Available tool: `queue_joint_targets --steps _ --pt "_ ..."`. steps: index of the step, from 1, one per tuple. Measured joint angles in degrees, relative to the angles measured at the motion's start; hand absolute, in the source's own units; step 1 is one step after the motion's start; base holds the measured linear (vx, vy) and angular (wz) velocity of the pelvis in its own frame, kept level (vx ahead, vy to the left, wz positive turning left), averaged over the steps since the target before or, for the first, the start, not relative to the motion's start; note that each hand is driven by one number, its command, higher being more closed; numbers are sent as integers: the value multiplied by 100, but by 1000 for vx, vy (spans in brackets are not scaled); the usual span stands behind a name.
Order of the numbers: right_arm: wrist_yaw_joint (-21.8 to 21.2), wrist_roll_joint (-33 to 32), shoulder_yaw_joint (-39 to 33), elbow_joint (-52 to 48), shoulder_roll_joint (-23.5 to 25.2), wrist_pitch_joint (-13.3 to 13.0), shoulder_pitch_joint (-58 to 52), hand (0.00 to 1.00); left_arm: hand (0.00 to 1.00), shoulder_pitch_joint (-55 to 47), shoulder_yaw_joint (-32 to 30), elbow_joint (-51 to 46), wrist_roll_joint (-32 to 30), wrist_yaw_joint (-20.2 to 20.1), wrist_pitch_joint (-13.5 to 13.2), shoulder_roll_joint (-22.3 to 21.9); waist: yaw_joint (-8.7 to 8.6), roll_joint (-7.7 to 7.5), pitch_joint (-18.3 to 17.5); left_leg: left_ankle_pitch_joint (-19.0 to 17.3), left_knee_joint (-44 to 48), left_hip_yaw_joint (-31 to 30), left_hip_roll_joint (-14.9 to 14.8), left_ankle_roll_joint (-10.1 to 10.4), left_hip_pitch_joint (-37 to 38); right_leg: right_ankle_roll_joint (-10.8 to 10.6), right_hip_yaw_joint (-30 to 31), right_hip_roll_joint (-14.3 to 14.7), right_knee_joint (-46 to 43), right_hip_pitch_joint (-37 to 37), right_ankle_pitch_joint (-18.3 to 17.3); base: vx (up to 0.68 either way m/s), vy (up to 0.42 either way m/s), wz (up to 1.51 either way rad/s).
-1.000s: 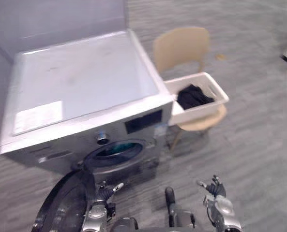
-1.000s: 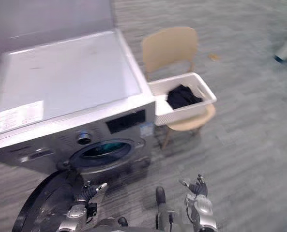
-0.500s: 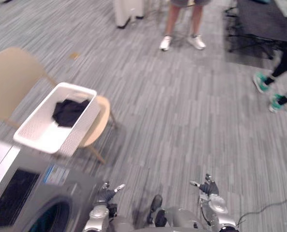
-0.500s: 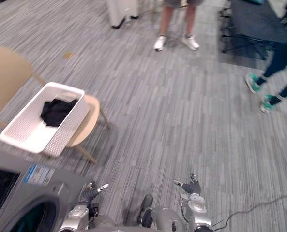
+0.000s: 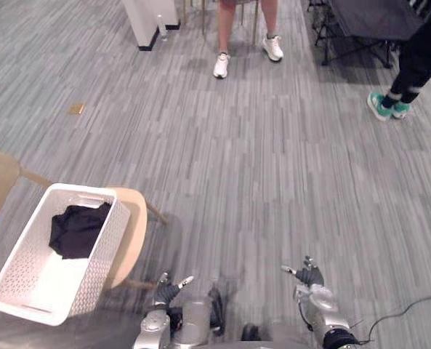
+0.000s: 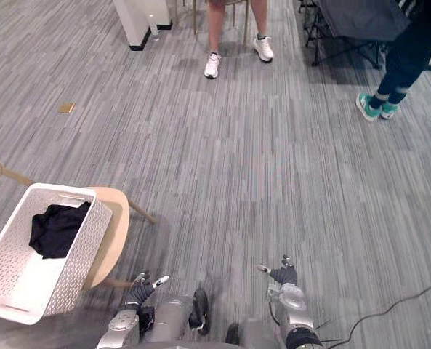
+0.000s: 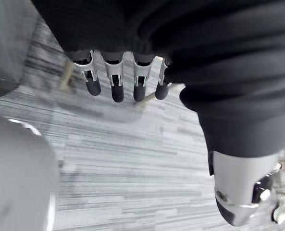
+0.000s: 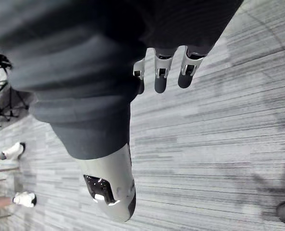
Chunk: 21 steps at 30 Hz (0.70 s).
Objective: Pick up the laundry basket with both hands and put the clothes into the washing machine.
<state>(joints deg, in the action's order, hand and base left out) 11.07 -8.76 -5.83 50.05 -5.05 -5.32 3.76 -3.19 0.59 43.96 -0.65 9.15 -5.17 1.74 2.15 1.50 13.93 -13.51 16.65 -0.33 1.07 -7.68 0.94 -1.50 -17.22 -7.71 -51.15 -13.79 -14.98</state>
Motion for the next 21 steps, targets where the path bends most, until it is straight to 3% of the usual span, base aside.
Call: queue_joint_targets --steps 2,4,5,6,8,9,10,12,13,15,16,17,18,20,21 --pt "3 30 -6 -82 -8 -5 -55 0 0 244 0 -21 1 26 -11 -27 21 12 11 0 -49 -631 20 6 88 -27 300 119 1242 -225 10 527 -134 175" --pt "19 26 -45 -306 0 -16 -180 0 0 491 102 -20 1 102 -10 -73 -27 6 14 -29 84 -1306 84 58 25 -288 1294 384 2241 -508 215 496 -230 207" --pt "29 24 -102 -416 14 -45 -256 0 0 602 201 -27 0 97 -14 -89 -94 -13 9 -189 396 -1723 172 342 -71 -520 2067 504 2992 -462 566 491 -327 239" --pt "62 21 -169 -447 83 -53 -430 0 0 612 229 -77 -2 94 -12 -24 -127 -213 9 -533 648 -2017 367 827 8 -546 2453 315 3829 -183 1630 535 -388 226" --pt "140 19 -256 -405 -52 -27 -323 0 0 618 223 -101 -14 96 13 -279 -61 209 110 -747 843 -2237 83 1082 -80 -360 1988 441 3509 -43 1423 303 -264 145" --pt "167 24 -326 -546 -80 -33 -326 0 0 538 245 -279 -22 93 -44 -357 57 253 60 -594 772 -2333 75 1265 -163 -178 1666 340 3402 1 1190 276 -272 153" --pt "173 28 -326 -730 -106 -46 -342 0 0 510 248 -348 -30 95 -56 -398 64 255 58 -496 712 -2392 19 1423 -271 -126 1273 266 3381 115 1022 297 -334 162" --pt "175 35 -328 -934 -98 -58 -362 0 0 467 254 -436 -27 96 -57 -403 151 286 38 -398 576 -2416 -109 1449 -222 -26 874 262 3381 292 938 163 -212 140" --pt "176 37 -323 -1054 -97 -73 -373 0 0 423 266 -467 -27 93 -57 -401 211 253 29 -279 501 -2341 -211 1580 -302 4 525 187 3433 480 853 146 -124 162" --pt "191 38 -328 -1145 -108 -88 -341 0 0 335 331 -495 -28 94 -54 -389 190 163 -7 -38 467 -1786 -307 1595 -482 6 47 15 3673 801 811 132 -63 172" --pt "257 38 -338 -1289 -103 -110 -320 0 0 262 382 -548 -28 97 -57 -377 238 124 -40 86 422 -887 -422 1544 -618 11 -274 -73 3896 992 820 78 -10 122" --pt "269 39 -353 -1290 -105 -117 -267 0 0 209 397 -544 -29 98 -56 -347 256 117 -62 88 387 -452 -515 1537 -670 10 -388 -89 3952 1030 821 54 3 126" --pt "277 41 -367 -1302 -103 -117 -158 0 0 154 439 -540 -30 94 -48 -288 310 113 -85 114 242 386 -673 1458 -793 10 -651 -150 3971 1063 821 14 19 81" --pt "357 68 -420 -1383 -121 -113 -96 0 0 150 514 -539 -41 95 -45 -222 275 79 -124 291 66 1286 -709 1078 -897 -26 -1042 -288 3986 1098 838 28 63 117" --pt "398 236 -444 -1464 -110 -99 -74 0 0 114 591 -537 -67 94 -46 -149 281 57 -133 321 -26 1422 -671 1036 -900 -84 -1268 -330 4073 1222 872 27 90 111"
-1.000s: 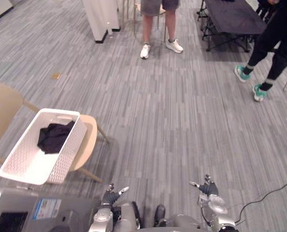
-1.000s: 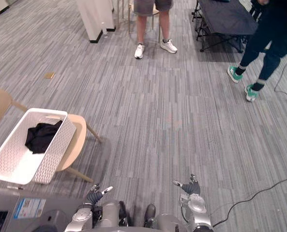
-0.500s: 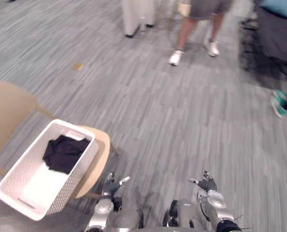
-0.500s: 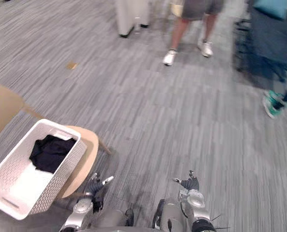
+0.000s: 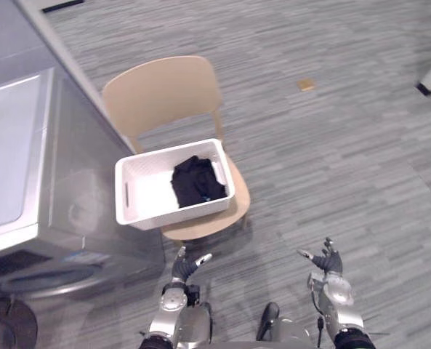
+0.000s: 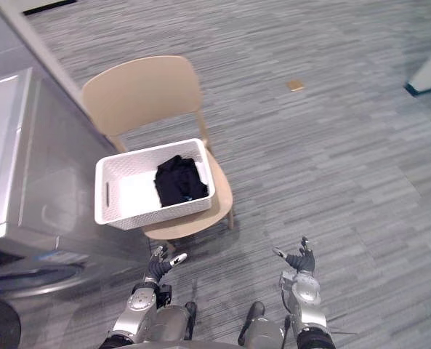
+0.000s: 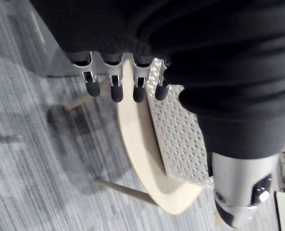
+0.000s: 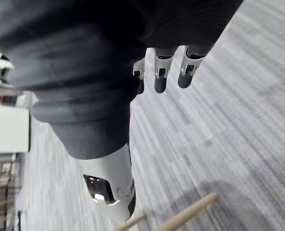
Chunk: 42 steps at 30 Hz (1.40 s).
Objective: Pick up the laundry basket with both hands and put the clothes into the washing machine.
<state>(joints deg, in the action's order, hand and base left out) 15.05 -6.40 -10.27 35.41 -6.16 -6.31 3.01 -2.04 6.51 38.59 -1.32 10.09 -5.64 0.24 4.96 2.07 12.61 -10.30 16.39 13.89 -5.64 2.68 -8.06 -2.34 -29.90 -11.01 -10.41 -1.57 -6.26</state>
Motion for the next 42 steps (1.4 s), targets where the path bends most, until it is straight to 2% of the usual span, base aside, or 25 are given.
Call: queue_joint_targets --steps 1,3,4,5,6,7,8,9,10,11,12,13,14,16,18,20,22,25,27,30,33,35,37,39,42 --pt "1 95 7 -44 8 3 -10 0 0 -41 23 0 -21 -3 -2 43 13 -23 -8 0 -26 -46 45 -1 14 -14 -54 -17 35 59 8 23 114 80" --pt "27 676 54 -202 -28 6 9 0 0 -163 59 4 -111 -5 -5 159 -1 -146 -64 5 -17 -200 228 -26 39 -210 -157 -274 -346 41 -100 39 179 50" --pt "47 1090 138 -318 -175 14 18 0 0 -330 76 9 -163 -11 -35 268 -70 -155 -65 -88 -9 -272 337 -177 142 -322 -99 -570 -1170 -149 -221 32 200 39" --pt "55 1256 175 -328 -235 26 70 0 0 -393 83 18 -166 -12 -56 284 -105 -162 -62 -154 -31 -283 374 -278 214 -298 -14 -694 -1637 -289 -253 8 213 37" --pt "67 1542 228 -360 -348 59 77 0 0 -484 130 35 -173 -18 -72 339 -121 -223 -39 -294 -12 -313 480 -470 338 -152 393 -983 -2664 -674 -188 1 152 33" --pt "68 1810 249 -445 -419 118 24 0 0 -510 242 50 -194 -24 -83 467 -153 -293 -23 -396 27 -476 588 -559 461 -12 1047 -1030 -3407 -1054 -189 0 116 33" --pt "67 1851 255 -476 -427 137 4 0 0 -525 263 53 -219 -27 -87 468 -168 -300 -25 -417 33 -518 594 -568 473 -19 1184 -995 -3485 -1113 -236 31 58 56" --pt "73 2017 360 -643 -488 191 -30 0 0 -588 273 60 -316 -49 -111 548 -283 -343 -52 -480 38 -696 604 -595 482 -125 1658 -731 -3524 -1281 -502 59 9 71" --pt "62 2117 448 -890 -581 198 -31 0 0 -567 242 130 -386 -79 -123 615 -368 -341 -47 -478 14 -880 605 -593 474 -222 2071 -407 -3181 -1413 -662 79 -1 85" --pt "27 2236 469 -1095 -648 190 -28 0 0 -562 236 156 -396 -112 -123 654 -404 -349 -52 -459 -21 -1002 606 -571 472 -241 2305 -189 -2752 -1468 -689 78 -31 67" --pt "15 2283 468 -1212 -700 170 -27 0 0 -557 237 166 -397 -126 -124 672 -425 -347 -51 -404 -25 -1075 604 -539 472 -239 2437 -66 -2390 -1467 -684 128 -91 80" --pt "-11 2353 467 -1330 -850 169 -4 0 0 -550 237 203 -398 -123 -145 681 -421 -366 -65 -368 9 -1269 644 -455 457 -334 2765 171 -1509 -1421 -550 147 -113 91" --pt "-11 2499 467 -1382 -932 194 -1 0 0 -524 240 230 -399 -122 -149 684 -422 -400 -71 -389 80 -1409 708 -375 434 -310 2894 222 -1105 -1388 -207 218 -181 117" --pt "-94 2638 580 -1370 -1269 196 152 0 0 -431 237 364 -400 -130 -221 551 -404 -133 -108 -327 108 -1817 621 -173 343 -233 2609 266 -1096 -1282 13 209 -172 81" --pt "-153 2753 888 -1380 -1458 185 500 0 0 -467 235 377 -395 -133 -254 479 -429 -10 -173 -223 -94 -2002 517 -8 299 -177 2329 301 -1018 -1278 48 158 -161 45" --pt "-176 2821 1078 -1370 -1576 182 825 0 0 -414 234 377 -386 -133 -309 449 -407 20 -187 -53 -340 -2178 431 240 268 -125 2024 318 -868 -1206 82 142 -198 60" --pt "-195 2909 1204 -1308 -1619 178 1060 0 0 -416 233 383 -378 -130 -350 450 -398 24 -185 48 -465 -2262 387 307 262 -87 1826 328 -713 -1089 108 86 -123 59" --pt "-269 2948 1631 -713 -1726 141 1796 0 0 -392 231 425 -369 -129 -372 450 -330 58 -166 213 -561 -2486 379 280 68 -25 1515 352 -311 -970 295 32 -40 51" --pt "-274 2948 1943 -186 -1913 125 2404 0 0 -227 229 447 -329 -123 -379 447 -122 176 -10 277 -542 -2613 401 221 -191 -7 1344 383 -20 -998 486 -63 27 39" --pt "-273 2948 2286 593 -2040 117 3369 0 0 -30 189 441 -275 -105 -441 466 2 324 293 508 -559 -2813 523 247 -585 25 1181 306 69 -1229 616 -120 24 42" --pt "-265 2948 2484 1568 -2201 126 4324 0 0 89 190 439 -205 -73 -489 470 227 491 598 695 -645 -2919 578 226 -860 39 1100 269 78 -1480 705 -155 13 25" --pt "-246 2949 2488 2058 -2301 190 4786 0 0 146 185 406 -125 30 -510 504 239 554 813 833 -750 -3014 589 230 -976 76 1054 244 73 -1586 740 -174 5 33" --pt "-230 2953 2488 2469 -2426 262 5126 0 0 170 185 406 -29 56 -530 519 237 572 852 1011 -950 -3092 590 217 -1185 87 1023 205 72 -1838 761 -184 2 26" --pt "-88 2968 2478 2869 -2597 390 5442 0 0 292 193 407 100 147 -564 511 248 590 1072 1196 -1141 -3110 588 214 -1279 98 1047 188 59 -1998 769 -206 -42 9" --pt "155 3185 2393 3388 -2765 644 5708 0 0 461 210 410 273 280 -608 476 249 673 1144 1425 -1389 -3110 572 206 -1534 119 1101 186 53 -2379 869 -173 -42 -3"
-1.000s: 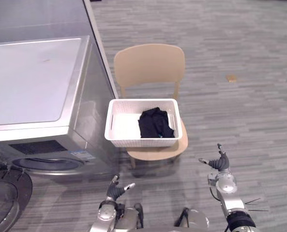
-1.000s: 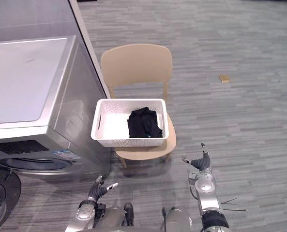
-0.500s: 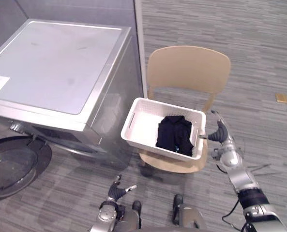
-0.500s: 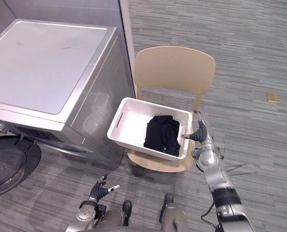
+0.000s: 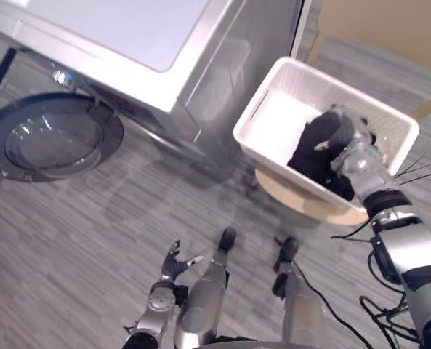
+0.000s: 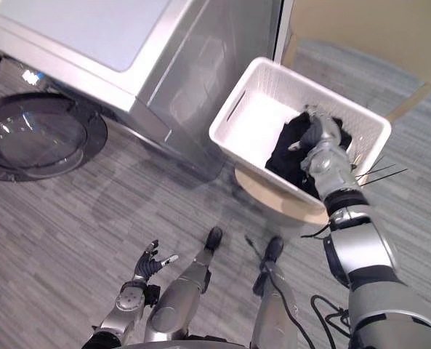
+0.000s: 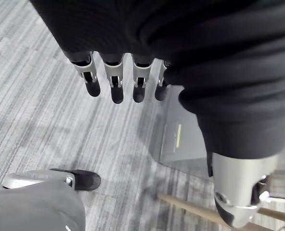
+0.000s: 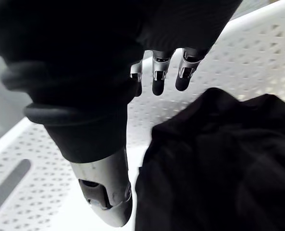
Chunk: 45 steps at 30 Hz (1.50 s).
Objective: Pick up the laundry basket with both hands and put the clothes into the washing machine.
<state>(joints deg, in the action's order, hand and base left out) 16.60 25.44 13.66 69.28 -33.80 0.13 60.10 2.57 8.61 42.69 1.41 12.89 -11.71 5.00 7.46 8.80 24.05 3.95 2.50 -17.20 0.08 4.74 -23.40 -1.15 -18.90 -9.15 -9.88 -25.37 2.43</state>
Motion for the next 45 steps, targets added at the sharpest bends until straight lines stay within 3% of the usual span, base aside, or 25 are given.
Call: queue_joint_targets --steps 3,6,7,11,14,17,21,26,30,34,36,38,40,45 --pt "159 90 -259 252 -173 217 137 0 0 170 49 -18 150 119 -23 -90 5 147 96 186 -239 0 -17 15 -142 -15 42 -9 -1 -261 64 -94 -38 -7" --pt "198 121 -305 356 -168 247 135 0 0 288 61 -16 289 150 -26 -181 33 163 103 320 -381 1 -36 32 -328 -18 124 -17 -116 -592 79 -70 -64 -10" --pt "106 88 -253 358 -157 252 129 100 0 375 82 -40 309 145 -27 -267 107 166 105 368 -424 3 -33 59 -389 -16 155 -50 -246 -743 59 -35 -72 -4" --pt "-103 -333 176 138 -260 202 43 100 0 539 83 -72 309 85 -32 -378 98 161 107 395 -450 -16 8 82 -433 -24 182 -172 -722 -950 -175 -20 -63 19" --pt "-180 -886 348 -204 -294 -34 15 100 0 576 73 -161 306 65 -39 -383 119 152 110 394 -462 1 16 84 -432 -16 311 -193 -979 -1089 -313 -8 -79 1" --pt "-313 -1247 433 -391 -148 -219 -55 100 0 596 80 -157 305 -46 -33 -390 110 144 115 410 -462 0 -15 107 -361 13 324 -165 -1044 -1068 -350 -1 -91 -6" --pt "-441 -1416 387 -442 147 -201 -273 100 0 626 73 -65 306 -47 -21 -384 107 86 154 410 -466 -26 -46 107 -157 23 309 -123 -1063 -868 -355 3 -90 3" --pt "-420 -1437 -76 -842 371 -118 -493 100 0 620 -12 14 302 -46 19 -234 84 -42 237 409 -572 -121 -148 105 218 17 268 30 -658 -308 -319 -16 -50 6" --pt "-155 -1713 -756 -2228 655 -144 -907 100 0 497 -203 10 287 -41 45 -141 -7 -127 251 409 -642 -86 -212 104 497 -15 291 132 -367 50 -203 -5 -33 -5" --pt "88 -1948 -1141 -3695 1135 -282 -1779 100 0 203 -333 11 247 -41 118 -115 -115 -359 40 352 -661 9 -228 31 761 -67 372 213 -119 365 -169 62 -23 -13" --pt "135 -2038 -1272 -4413 1437 -371 -2409 100 0 27 -405 16 236 -47 163 -116 -229 -570 -168 291 -669 37 -225 -14 938 -75 386 217 -12 575 -153 108 -2 -3" --pt "145 -2034 -1356 -4963 1671 -409 -2922 100 0 -73 -423 11 222 -67 186 -116 -237 -699 -276 225 -669 118 -213 -33 1192 -95 470 226 40 806 -154 119 13 -15" --pt "71 -2034 -1334 -5655 1982 -507 -3552 100 0 -272 -437 6 122 -155 188 -104 -285 -823 -595 110 -650 292 -202 -78 1373 -152 601 255 196 999 -123 112 32 -30" --pt "-166 -2110 -961 -6597 2448 -869 -4183 100 0 -560 -486 -66 10 -167 203 13 -333 -1041 -856 -187 -407 959 -196 -178 1608 -207 1264 373 654 1206 260 22 54 -69"
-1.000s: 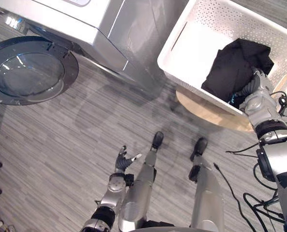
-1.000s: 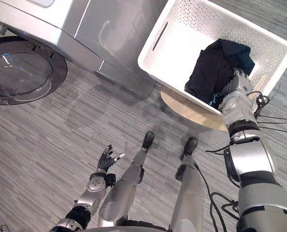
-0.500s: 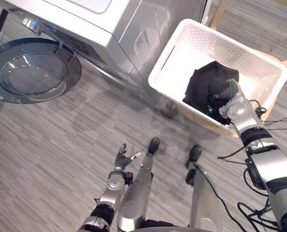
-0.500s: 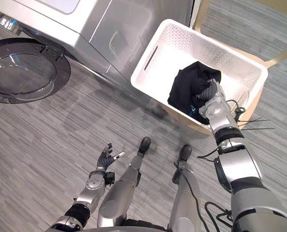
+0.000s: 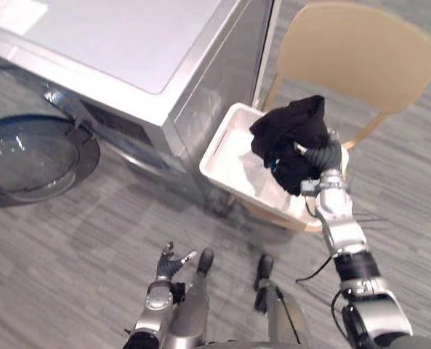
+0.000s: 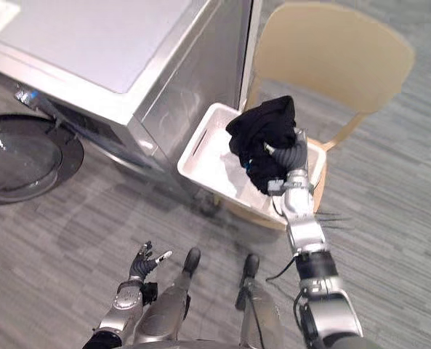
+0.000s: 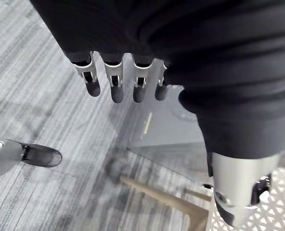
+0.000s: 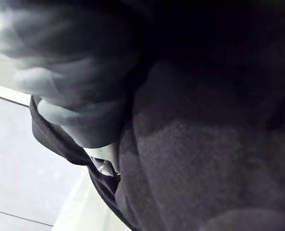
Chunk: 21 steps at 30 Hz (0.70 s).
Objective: Pick up the laundry basket with both hands and put the clothes into the washing machine.
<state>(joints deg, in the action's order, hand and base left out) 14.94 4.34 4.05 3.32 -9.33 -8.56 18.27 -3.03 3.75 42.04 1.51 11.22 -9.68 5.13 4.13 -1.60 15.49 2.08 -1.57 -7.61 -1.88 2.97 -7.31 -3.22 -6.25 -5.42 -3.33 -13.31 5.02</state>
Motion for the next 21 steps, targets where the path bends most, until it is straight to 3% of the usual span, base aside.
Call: queue_joint_targets --steps 2,3,4,5,6,8,9,10,11,14,15,16,17,18,19,20,21 --pt "-174 -178 107 -248 108 -107 -281 100 0 -13 -17 -156 -1 -5 32 27 -32 -14 -7 -295 523 162 33 -41 -73 -9 111 -39 -13 77 31 -59 49 -52" --pt "-289 -279 135 -293 149 -166 -429 100 0 -36 -122 -325 -5 -9 33 12 -33 12 -31 -414 797 247 -50 -114 -180 -207 163 24 19 163 -60 -86 -6 -23" --pt "-340 -348 168 -305 164 -176 -481 100 0 -48 -215 -397 -5 -6 18 -2 -35 46 -60 -439 820 279 -154 -130 -202 -177 176 72 -263 90 -202 -104 -44 -7" --pt "-418 -479 245 -375 187 -179 -616 100 0 -47 -299 -480 -5 1 -1 49 -43 54 -80 -448 861 178 -268 -78 -180 91 154 134 -1432 -55 -724 -32 -105 26" --pt "-523 -594 294 -512 216 -232 -794 100 0 -73 -355 -561 -6 0 -12 147 -36 -16 -138 -473 980 12 -298 -2 -225 -99 198 135 -2000 53 -1234 -9 -133 42" --pt "-635 -654 471 -670 207 -252 -882 100 0 -141 -420 -779 -1 25 -2 241 -15 -174 -235 -464 1129 -187 -223 124 -442 -248 473 139 -1947 217 -1689 -64 -235 59" --pt "-667 -653 581 -695 136 -290 -847 100 0 -201 -411 -1026 0 31 1 239 -2 -127 -259 -373 1129 -318 -212 261 -592 -13 438 210 -1615 283 -1751 -128 -225 52" --pt "-680 -655 628 -683 87 -291 -842 100 0 -214 -387 -1154 0 40 0 168 13 -28 -279 -325 1102 -362 -273 288 -652 54 370 280 -1480 287 -1660 -139 -157 38" --pt "-722 -656 731 -651 -13 -288 -849 100 0 -352 -299 -1422 -1 42 -18 70 71 112 -326 -180 945 -430 -385 333 -708 105 259 380 -1312 285 -1562 -139 -116 27" --pt "-748 -657 827 -649 -277 -292 -805 100 0 -444 107 -1979 -8 56 -29 -69 131 323 -376 239 533 -717 -491 490 -848 229 -28 530 -1455 25 -1526 -155 -163 51" --pt "-747 -658 830 -567 -543 -288 -664 100 0 -455 444 -2514 -16 51 -32 -101 126 531 -349 680 331 -785 -525 459 -1012 342 -335 571 -1527 -77 -1493 -193 -164 92" --pt "-748 -657 834 -473 -631 -287 -602 100 0 -428 543 -2709 -30 40 -34 -85 126 548 -358 1041 152 -714 -486 468 -1048 459 -474 530 -1522 -110 -1463 -222 -105 128" --pt "-762 -658 814 -367 -725 -264 -540 100 0 -338 637 -2927 -152 -1 -88 -61 63 542 -362 1904 -344 -579 -359 415 -1044 553 -709 348 -1371 -92 -1413 -247 -20 141" --pt "-791 -670 780 -271 -834 -227 -449 100 0 -104 740 -3148 -304 -17 -160 27 -25 459 -356 1713 139 -126 -154 257 -1243 672 -1029 52 -1223 -115 -1281 -237 -24 135" --pt "-847 -715 797 -235 -867 -226 -414 100 0 -31 773 -3240 -388 -19 -223 102 -32 415 -348 1287 638 177 -41 -42 -1300 650 -1108 -83 -1148 -112 -1204 -217 -44 114" --pt "-919 -786 900 -231 -921 -226 -415 100 0 65 869 -3358 -477 -59 -346 284 -39 394 -365 660 1296 520 71 -204 -1180 601 -1182 -243 -967 -53 -1073 -138 -61 58" --pt "-968 -844 992 -231 -950 -228 -407 100 0 83 959 -3403 -508 -95 -421 381 -43 398 -369 426 1388 633 67 -131 -985 588 -1176 -271 -862 1 -1010 -164 -34 44"
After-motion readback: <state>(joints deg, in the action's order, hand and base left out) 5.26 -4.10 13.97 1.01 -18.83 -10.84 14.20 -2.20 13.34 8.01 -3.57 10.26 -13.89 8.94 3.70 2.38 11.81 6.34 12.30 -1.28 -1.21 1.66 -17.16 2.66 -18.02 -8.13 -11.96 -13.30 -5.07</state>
